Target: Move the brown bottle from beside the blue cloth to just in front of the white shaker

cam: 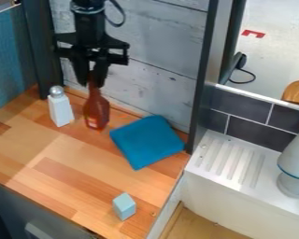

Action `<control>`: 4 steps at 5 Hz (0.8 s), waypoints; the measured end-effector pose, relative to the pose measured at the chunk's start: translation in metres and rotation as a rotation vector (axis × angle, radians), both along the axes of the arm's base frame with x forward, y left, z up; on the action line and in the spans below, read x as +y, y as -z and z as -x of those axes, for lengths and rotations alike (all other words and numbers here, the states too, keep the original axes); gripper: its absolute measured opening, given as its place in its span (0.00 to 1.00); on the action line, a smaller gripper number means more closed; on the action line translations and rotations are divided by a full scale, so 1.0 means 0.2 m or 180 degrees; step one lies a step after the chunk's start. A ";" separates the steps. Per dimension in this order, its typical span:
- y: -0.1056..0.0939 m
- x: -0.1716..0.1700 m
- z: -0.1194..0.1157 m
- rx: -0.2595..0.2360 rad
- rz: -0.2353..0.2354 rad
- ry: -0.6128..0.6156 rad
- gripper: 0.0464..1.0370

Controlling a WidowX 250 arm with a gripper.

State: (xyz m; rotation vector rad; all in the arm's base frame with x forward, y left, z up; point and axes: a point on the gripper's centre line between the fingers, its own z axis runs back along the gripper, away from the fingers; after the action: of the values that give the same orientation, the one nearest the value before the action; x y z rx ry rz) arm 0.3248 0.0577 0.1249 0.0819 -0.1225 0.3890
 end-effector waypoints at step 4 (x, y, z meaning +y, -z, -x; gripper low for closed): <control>0.15 0.34 -0.08 0.0155 0.0209 -0.0226 0.26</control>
State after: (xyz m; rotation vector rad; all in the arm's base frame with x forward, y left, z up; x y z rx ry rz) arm 0.3399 0.1262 0.0944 0.0311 -0.0588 0.4612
